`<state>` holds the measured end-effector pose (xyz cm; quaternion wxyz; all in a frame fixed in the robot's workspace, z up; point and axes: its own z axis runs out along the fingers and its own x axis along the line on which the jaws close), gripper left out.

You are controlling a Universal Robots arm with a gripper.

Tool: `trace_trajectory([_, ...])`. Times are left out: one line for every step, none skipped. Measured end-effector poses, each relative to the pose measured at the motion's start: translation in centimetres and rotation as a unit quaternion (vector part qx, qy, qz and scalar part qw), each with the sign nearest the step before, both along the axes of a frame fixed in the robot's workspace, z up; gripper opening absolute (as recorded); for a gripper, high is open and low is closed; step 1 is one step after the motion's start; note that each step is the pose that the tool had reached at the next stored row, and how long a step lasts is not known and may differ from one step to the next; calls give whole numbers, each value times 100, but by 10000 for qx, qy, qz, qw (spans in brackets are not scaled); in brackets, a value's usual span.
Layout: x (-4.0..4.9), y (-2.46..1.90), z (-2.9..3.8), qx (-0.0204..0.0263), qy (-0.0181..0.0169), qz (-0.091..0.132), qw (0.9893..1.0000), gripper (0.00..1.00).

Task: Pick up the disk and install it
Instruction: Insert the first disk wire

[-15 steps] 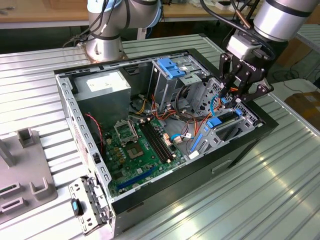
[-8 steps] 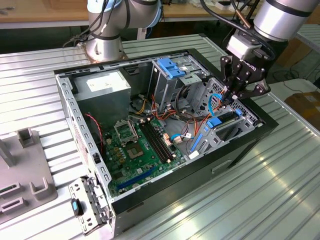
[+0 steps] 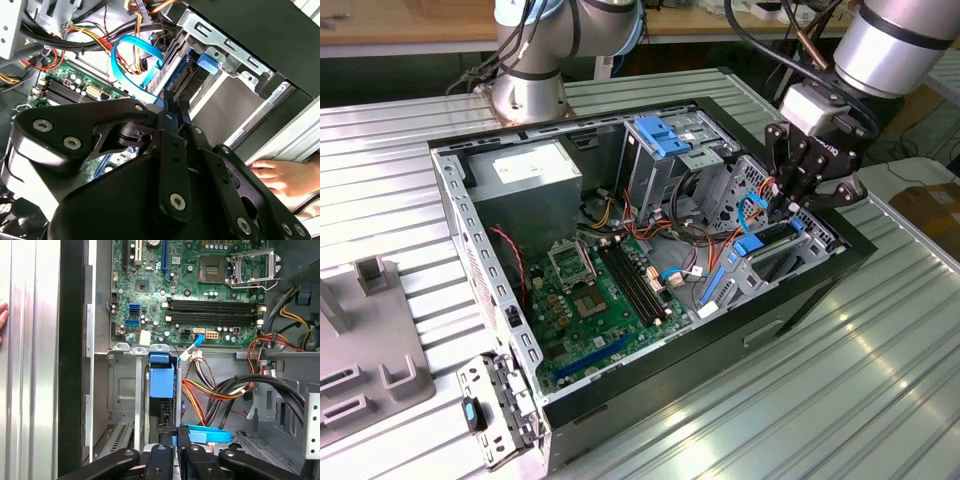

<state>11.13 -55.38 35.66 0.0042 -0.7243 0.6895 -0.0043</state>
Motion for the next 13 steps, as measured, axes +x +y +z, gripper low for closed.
trace_trajectory([0, -8, -28, 0, 0, 1, 10000, 16])
trace_trajectory([0, -8, -27, 7, -1, 2, 10000, 16])
trace_trajectory([-11, -9, -31, 85, -25, 7, 10000, 16])
trace_trajectory([-15, -9, -31, 123, -38, 13, 9999, 16])
trace_trajectory([-15, -10, -32, 152, -48, 19, 9999, 16])
trace_trajectory([-16, -29, -39, 171, -80, 26, 9998, 16])
trace_trajectory([-20, -47, -40, 171, -93, 28, 9998, 16])
trace_trajectory([-25, -56, -40, 171, -98, 27, 9998, 16])
trace_trajectory([-29, -61, -41, 171, -101, 28, 9998, 16])
trace_trajectory([-38, -68, -43, 172, -107, 28, 9998, 16])
trace_trajectory([-44, -73, -48, 173, -114, 29, 9998, 16])
trace_trajectory([-49, -83, -59, 172, -128, 32, 9998, 16])
trace_trajectory([-48, -90, -70, 172, -141, 37, 9997, 16])
